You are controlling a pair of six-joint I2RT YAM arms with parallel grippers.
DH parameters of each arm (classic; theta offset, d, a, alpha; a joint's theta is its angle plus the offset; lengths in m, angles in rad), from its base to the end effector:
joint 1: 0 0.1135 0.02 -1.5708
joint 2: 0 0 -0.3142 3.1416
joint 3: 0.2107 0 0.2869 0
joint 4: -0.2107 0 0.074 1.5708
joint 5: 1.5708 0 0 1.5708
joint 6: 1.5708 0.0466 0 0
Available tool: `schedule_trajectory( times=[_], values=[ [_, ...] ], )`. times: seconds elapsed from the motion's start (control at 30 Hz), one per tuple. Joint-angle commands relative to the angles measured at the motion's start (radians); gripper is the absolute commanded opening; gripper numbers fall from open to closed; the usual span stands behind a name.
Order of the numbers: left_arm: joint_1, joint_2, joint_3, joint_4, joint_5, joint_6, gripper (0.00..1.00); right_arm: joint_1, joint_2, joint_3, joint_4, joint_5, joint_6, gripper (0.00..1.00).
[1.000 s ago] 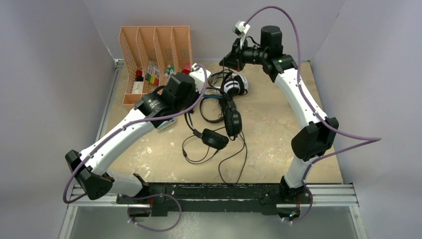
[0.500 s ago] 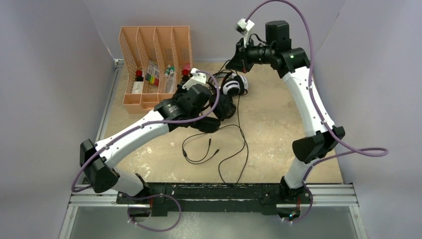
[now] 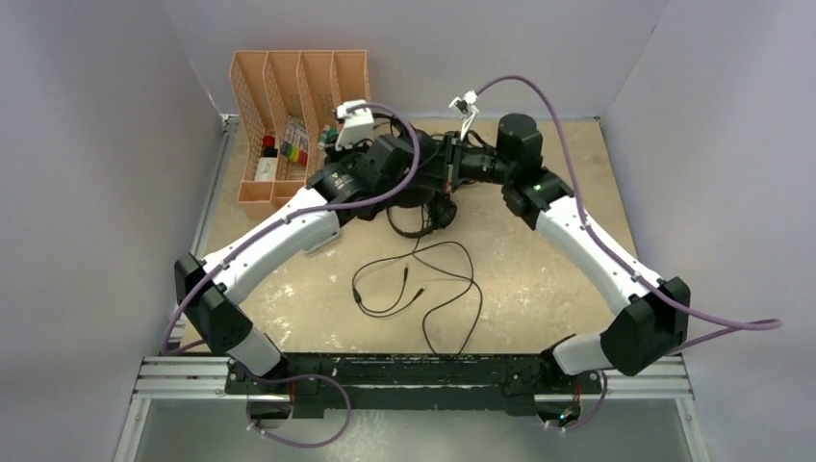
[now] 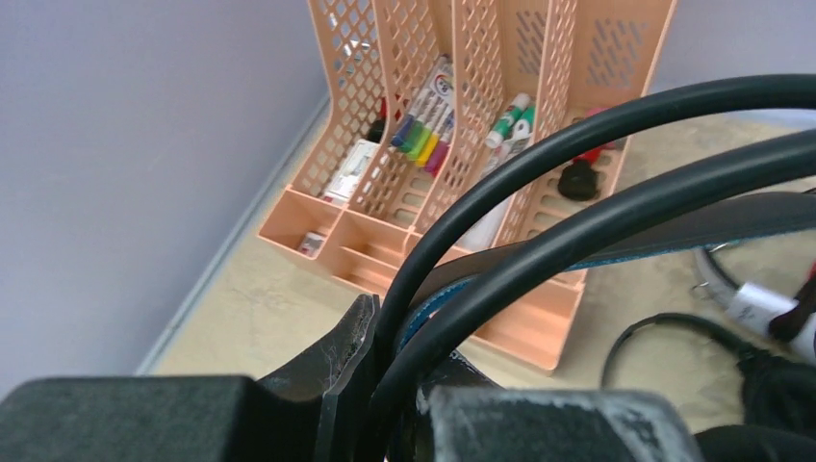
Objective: Wrap the headphones
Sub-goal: Wrap the headphones cable around the headphones.
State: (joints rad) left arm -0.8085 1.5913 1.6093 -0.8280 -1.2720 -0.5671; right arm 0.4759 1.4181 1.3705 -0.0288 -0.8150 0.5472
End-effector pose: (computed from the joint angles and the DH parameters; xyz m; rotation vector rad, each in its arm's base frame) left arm 0.2852 -0.2342 0.4291 -0.3014 1.7947 0.5526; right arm 0.3053 0.1955 0.4625 -0.6197 1.7257 1.4129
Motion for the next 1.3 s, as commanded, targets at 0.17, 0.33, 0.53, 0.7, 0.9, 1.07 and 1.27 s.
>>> schedule_trajectory(
  times=[0.17,0.33,0.53,0.7,0.9,1.07,1.27],
  values=[
    [0.132,-0.124,0.172,0.199,0.33,-0.191,0.0,0.221,-0.134,-0.276,0.747,0.349,-0.07,0.0],
    [0.136,-0.128,0.257,0.148,0.425,-0.221,0.0,0.279,-0.089,-0.414,1.048,0.423,-0.226,0.13],
    [0.145,-0.142,0.267,0.123,0.48,-0.236,0.0,0.299,-0.008,-0.473,1.181,0.468,-0.264,0.16],
    [0.148,-0.162,0.268,0.128,0.574,-0.275,0.0,0.298,0.056,-0.549,1.264,0.453,-0.319,0.13],
    [0.166,-0.186,0.321,0.104,0.788,-0.331,0.0,0.278,0.167,-0.612,1.427,0.433,-0.353,0.29],
    [0.166,-0.213,0.362,0.062,0.923,-0.364,0.0,0.189,0.317,-0.575,1.627,0.337,-0.237,0.41],
    [0.166,-0.264,0.435,0.021,1.026,-0.253,0.0,0.013,0.396,-0.58,1.656,0.16,-0.066,0.28]
  ],
)
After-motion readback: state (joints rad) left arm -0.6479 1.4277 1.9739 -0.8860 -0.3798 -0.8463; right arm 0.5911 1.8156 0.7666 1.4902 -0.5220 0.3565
